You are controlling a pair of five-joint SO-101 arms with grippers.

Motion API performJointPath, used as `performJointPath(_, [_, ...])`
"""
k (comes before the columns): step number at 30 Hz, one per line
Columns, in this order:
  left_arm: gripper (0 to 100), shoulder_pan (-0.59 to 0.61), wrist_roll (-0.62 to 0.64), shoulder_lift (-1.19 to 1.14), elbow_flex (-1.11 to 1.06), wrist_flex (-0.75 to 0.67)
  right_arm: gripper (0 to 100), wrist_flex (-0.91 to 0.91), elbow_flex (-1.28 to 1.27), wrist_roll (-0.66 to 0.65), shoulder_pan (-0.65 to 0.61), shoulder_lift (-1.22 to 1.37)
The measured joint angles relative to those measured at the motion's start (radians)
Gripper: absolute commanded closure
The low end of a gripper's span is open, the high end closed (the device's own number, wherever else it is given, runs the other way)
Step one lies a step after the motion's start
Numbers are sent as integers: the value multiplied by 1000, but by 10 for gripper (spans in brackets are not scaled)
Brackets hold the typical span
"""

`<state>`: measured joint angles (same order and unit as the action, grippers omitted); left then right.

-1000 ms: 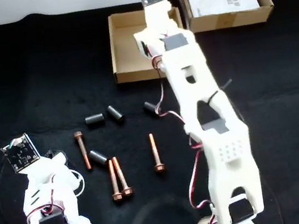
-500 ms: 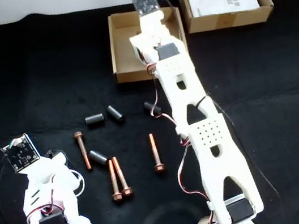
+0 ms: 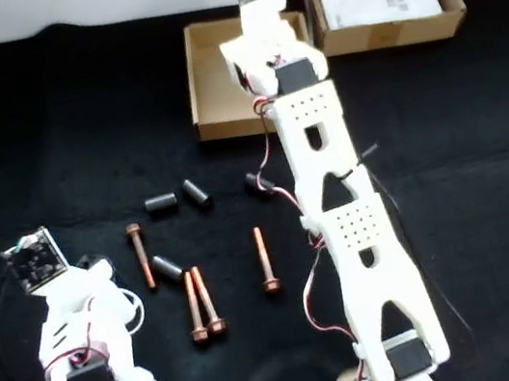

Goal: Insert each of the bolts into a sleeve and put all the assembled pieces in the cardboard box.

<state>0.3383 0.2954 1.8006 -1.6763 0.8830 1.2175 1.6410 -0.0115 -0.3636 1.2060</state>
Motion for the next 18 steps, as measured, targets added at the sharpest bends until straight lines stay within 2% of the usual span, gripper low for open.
performJointPath(9, [990,0,0,0,0,2,825,233,0,0,0,-112])
performJointPath(18, [990,0,0,0,0,2,825,474,9,0,2,-454])
